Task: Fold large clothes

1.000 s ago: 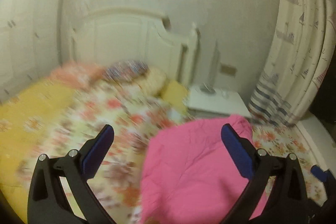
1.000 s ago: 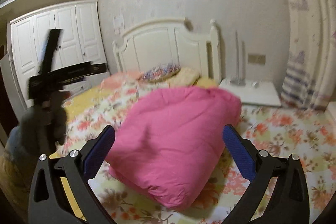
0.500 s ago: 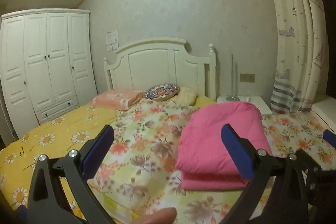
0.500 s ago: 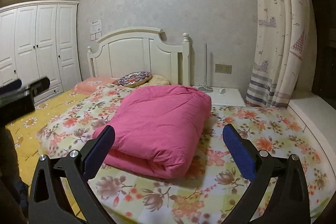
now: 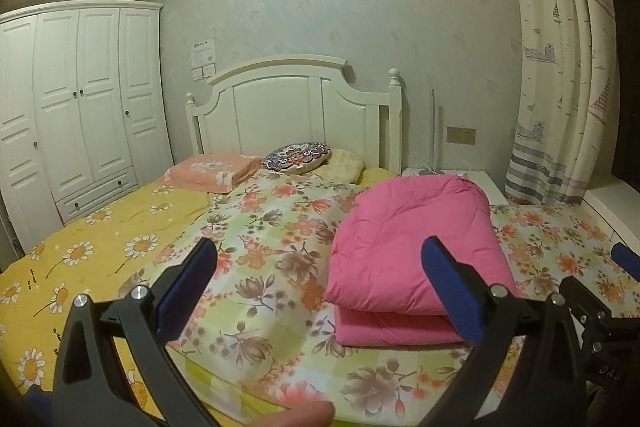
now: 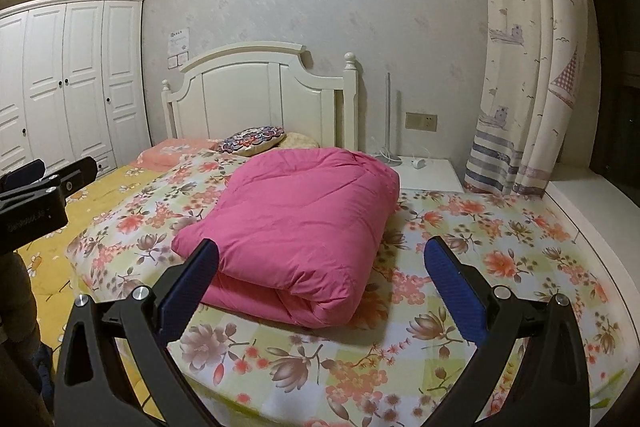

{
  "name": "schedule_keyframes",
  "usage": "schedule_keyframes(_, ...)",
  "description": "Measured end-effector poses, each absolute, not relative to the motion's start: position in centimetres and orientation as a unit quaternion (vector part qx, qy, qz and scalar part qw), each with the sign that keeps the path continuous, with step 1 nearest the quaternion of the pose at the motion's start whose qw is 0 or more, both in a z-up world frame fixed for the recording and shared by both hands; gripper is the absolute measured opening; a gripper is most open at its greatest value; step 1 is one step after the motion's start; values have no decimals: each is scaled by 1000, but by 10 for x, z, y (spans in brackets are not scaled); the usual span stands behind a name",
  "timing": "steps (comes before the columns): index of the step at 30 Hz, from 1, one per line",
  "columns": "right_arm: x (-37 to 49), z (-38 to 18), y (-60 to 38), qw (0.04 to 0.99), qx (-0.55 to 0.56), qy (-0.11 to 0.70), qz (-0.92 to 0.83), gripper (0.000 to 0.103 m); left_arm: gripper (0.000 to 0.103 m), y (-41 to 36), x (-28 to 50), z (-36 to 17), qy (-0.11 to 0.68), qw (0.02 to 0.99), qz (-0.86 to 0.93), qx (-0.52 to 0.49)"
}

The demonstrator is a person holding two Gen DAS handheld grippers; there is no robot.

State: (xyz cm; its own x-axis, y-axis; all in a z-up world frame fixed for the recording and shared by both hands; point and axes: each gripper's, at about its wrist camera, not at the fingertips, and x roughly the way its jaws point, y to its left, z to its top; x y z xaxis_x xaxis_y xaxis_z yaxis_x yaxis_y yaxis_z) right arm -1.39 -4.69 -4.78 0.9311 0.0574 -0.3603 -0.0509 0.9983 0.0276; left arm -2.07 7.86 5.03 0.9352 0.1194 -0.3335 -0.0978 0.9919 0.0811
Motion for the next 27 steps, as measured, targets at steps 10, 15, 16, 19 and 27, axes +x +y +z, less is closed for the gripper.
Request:
schedule_keyframes(10, -13, -43, -48, 982, 3, 188, 25, 99, 101, 74, -21, 50, 175, 983, 40, 33)
schedule_keyframes(15, -13, -39, -51, 982, 3, 188, 22, 99, 101, 72, -20, 49, 177, 983, 33, 36)
schedule_keyframes(16, -13, -39, -51, 982, 3, 189, 23, 99, 101, 71, -19, 49, 177, 983, 32, 37)
schedule_keyframes(19, -13, -39, -51, 981, 3, 191, 24, 99, 101, 70, -19, 48, 178, 983, 30, 38)
schedule_keyframes(27, -14, -38, -50, 981, 2, 190, 25, 99, 101, 72, -20, 47, 177, 983, 31, 34)
